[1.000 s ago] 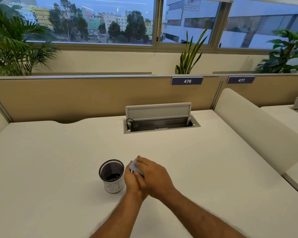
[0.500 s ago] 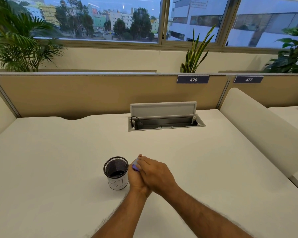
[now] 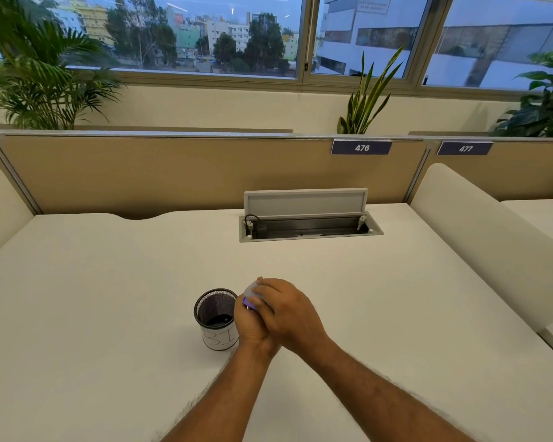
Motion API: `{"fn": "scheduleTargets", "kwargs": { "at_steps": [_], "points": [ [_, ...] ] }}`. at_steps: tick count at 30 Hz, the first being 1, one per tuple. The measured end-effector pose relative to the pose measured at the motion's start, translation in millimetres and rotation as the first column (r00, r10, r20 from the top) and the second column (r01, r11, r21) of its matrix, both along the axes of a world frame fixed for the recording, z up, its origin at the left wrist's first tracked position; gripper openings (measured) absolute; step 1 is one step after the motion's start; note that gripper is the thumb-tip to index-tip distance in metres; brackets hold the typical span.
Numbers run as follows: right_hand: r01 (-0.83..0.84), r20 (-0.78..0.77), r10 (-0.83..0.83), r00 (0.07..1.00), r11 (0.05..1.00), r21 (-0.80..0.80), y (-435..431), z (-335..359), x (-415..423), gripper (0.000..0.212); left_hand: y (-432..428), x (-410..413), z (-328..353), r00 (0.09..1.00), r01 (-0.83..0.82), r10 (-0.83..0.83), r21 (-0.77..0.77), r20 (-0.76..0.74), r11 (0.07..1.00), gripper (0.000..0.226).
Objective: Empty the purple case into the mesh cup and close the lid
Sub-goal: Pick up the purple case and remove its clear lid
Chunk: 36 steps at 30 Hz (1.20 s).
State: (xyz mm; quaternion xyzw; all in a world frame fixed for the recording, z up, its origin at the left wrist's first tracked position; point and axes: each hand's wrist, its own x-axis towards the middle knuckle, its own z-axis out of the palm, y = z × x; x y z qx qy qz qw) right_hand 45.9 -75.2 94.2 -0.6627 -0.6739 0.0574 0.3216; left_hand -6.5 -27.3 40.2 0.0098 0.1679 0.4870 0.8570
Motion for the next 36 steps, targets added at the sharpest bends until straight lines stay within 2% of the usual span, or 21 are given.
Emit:
{"fn": "scheduleTargets", "kwargs": {
  "at_steps": [4, 9, 13, 18, 24, 27, 32, 36],
  "points": [
    [-0.048, -0.025, 0.049, 0.999, 0.999, 0.020, 5.3, 0.6, 4.8, 0.029, 1.1, -3.8, -0.2, 1.000, -0.016, 0.016, -0.010, -0.012, 1.000, 0.026],
    [-0.040, -0.195, 0.027, 0.980, 0.997, -0.060, 22.5, 13.5, 16.0, 0.032, 3.8, -7.2, 0.3, 0.981, 0.027, -0.019, 0.039, -0.191, 0.999, 0.035],
    [-0.012, -0.287, -0.033, 0.957, 0.988, -0.154, 35.7, 17.5, 30.9, 0.032, 3.3, -8.0, 0.0, 0.981, 0.022, -0.018, 0.017, -0.195, 1.000, 0.035],
    [-0.004, -0.354, -0.066, 0.933, 0.981, -0.193, 45.1, 12.3, 39.3, 0.032, 2.3, -8.2, 1.5, 0.979, 0.030, -0.030, -0.001, -0.203, 1.000, 0.038],
    [0.065, -0.396, -0.110, 0.911, 0.990, -0.125, 49.5, 8.4, 46.6, 0.027, 3.6, -8.0, 1.7, 0.979, 0.032, -0.031, -0.002, -0.200, 0.999, 0.038],
    [0.115, -0.355, -0.125, 0.926, 0.992, -0.050, 50.9, 3.8, 49.5, 0.025, 3.6, -8.4, 2.6, 0.976, 0.026, -0.025, -0.002, -0.217, 1.000, 0.038],
    [0.200, -0.364, -0.152, 0.919, 0.975, 0.100, 51.3, 0.3, 52.0, 0.022, 5.3, -11.5, 3.6, 0.970, -0.038, 0.015, -0.091, -0.242, 0.995, 0.035],
    [0.234, -0.459, -0.176, 0.871, 0.970, 0.071, 53.8, 1.4, 59.7, 0.021, 7.8, -18.1, 5.9, 0.977, -0.062, 0.042, -0.092, -0.209, 0.994, 0.034]
  ]
}}
